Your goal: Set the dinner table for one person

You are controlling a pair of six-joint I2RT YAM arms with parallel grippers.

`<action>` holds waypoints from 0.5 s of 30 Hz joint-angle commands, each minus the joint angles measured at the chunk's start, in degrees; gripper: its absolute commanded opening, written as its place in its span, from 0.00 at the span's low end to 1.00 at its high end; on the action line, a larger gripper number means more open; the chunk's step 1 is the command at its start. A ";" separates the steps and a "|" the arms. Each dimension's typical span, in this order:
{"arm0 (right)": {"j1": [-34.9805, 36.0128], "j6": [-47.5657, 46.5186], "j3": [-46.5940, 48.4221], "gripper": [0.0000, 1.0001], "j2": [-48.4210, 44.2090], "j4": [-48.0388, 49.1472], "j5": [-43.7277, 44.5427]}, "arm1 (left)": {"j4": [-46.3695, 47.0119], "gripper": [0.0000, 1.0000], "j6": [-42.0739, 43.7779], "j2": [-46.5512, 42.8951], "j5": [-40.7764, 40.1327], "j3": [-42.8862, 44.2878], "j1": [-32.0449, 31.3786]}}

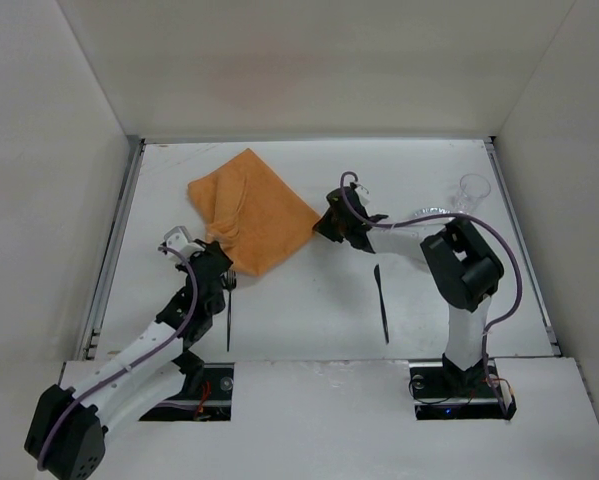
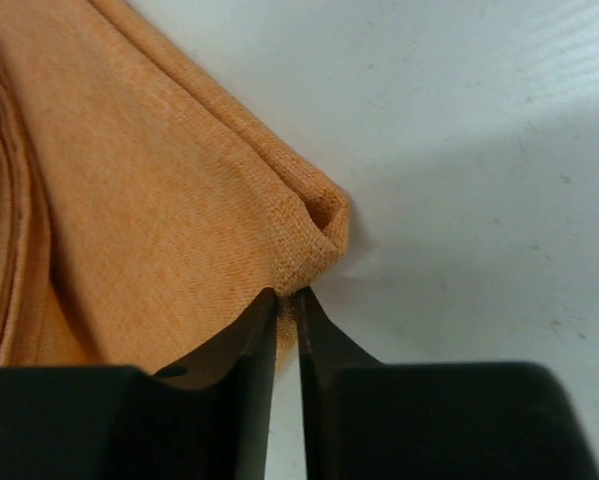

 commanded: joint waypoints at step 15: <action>-2.35 -17.82 -2.93 0.08 -34.11 11.73 10.91 | 10.16 0.06 6.39 8.81 3.07 24.13 5.80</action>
